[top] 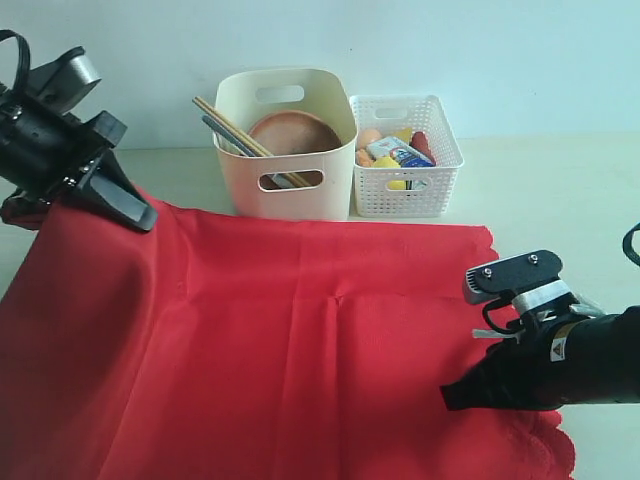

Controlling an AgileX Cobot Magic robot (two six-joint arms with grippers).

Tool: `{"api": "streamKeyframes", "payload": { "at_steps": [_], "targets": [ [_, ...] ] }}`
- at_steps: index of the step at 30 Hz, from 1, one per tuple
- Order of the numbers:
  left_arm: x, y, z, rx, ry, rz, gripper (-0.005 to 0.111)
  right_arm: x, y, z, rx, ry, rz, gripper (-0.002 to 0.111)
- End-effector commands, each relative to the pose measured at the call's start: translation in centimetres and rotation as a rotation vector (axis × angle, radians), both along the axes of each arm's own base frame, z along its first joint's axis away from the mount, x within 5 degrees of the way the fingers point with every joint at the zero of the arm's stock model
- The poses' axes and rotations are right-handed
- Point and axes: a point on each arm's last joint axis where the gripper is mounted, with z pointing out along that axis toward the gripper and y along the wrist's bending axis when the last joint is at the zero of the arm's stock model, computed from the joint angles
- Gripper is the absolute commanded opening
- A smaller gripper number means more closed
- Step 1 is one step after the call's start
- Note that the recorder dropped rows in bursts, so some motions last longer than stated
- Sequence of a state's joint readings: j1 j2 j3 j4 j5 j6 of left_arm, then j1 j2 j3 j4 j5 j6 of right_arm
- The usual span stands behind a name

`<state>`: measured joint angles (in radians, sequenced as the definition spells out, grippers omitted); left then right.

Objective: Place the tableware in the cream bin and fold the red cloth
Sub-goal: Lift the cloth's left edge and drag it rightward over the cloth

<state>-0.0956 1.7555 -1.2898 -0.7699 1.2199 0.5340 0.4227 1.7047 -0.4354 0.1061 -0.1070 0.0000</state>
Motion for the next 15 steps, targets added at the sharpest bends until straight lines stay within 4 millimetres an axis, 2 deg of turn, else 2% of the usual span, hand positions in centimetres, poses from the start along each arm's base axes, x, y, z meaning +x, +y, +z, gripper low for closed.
{"api": "streamKeyframes", "payload": {
  "at_steps": [1, 8, 9, 12, 15],
  "targets": [
    [-0.4, -2.8, 1.8, -0.033, -0.033, -0.046, 0.0, -1.0, -0.4, -1.2, -0.042, 0.112, 0.004, 0.0],
    [-1.0, -7.0, 4.4, -0.056, -0.076, -0.111, 0.0, -1.2, -0.4, -1.3, -0.051, 0.136, 0.007, 0.0],
    [-1.4, -8.2, 5.0, -0.063, -0.081, -0.13, 0.0, -1.3, -0.4, -1.3, -0.055, 0.148, 0.007, 0.0],
    [-2.4, -10.1, 5.5, -0.07, -0.076, -0.168, 0.0, -1.5, -0.5, -0.8, -0.054, 0.154, 0.009, 0.0],
    [-2.8, -12.2, 4.9, -0.066, -0.04, -0.201, 0.0, -1.7, -0.5, -0.2, -0.053, 0.16, 0.01, 0.0]
  ]
}}
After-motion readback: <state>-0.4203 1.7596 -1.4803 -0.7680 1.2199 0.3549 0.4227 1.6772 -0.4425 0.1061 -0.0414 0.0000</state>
